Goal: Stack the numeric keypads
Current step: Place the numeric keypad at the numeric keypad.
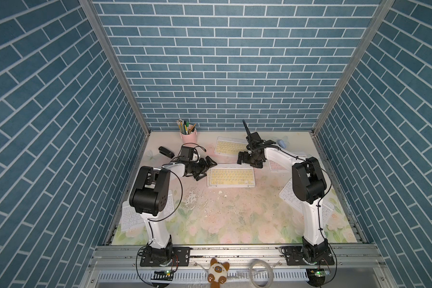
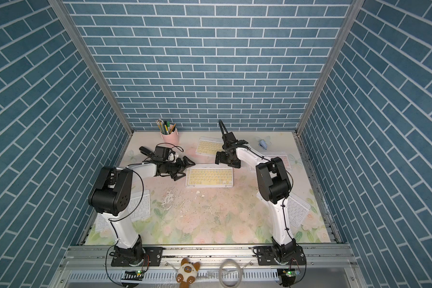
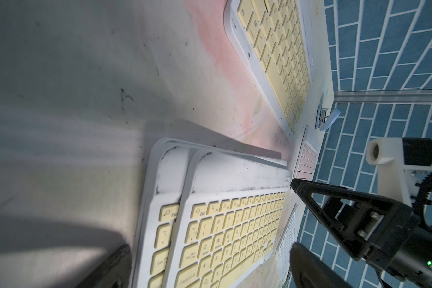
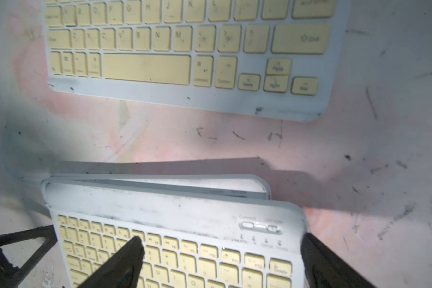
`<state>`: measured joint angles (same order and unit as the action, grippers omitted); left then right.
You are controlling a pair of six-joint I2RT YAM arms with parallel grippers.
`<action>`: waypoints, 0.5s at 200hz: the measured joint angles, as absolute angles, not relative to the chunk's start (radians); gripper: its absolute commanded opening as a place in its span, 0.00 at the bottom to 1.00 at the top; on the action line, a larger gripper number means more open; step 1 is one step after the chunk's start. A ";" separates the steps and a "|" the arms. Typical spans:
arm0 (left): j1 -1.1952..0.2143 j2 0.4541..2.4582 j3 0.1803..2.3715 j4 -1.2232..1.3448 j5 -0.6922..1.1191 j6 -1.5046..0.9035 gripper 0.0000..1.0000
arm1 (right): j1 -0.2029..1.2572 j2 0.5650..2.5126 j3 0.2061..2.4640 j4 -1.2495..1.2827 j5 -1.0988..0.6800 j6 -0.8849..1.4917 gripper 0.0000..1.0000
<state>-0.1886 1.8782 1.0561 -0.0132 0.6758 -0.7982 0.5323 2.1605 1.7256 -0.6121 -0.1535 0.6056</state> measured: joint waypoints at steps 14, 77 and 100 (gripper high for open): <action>-0.189 1.878 1.056 -0.012 0.677 -0.798 0.99 | 0.537 2.163 1.731 -0.609 -0.154 0.606 0.99; -0.189 1.878 1.056 -0.012 0.678 -0.797 1.00 | 0.532 2.071 1.589 -0.604 -0.121 0.603 0.99; -0.189 1.878 1.056 -0.014 0.679 -0.797 1.00 | 0.529 2.015 1.522 -0.614 -0.096 0.603 0.99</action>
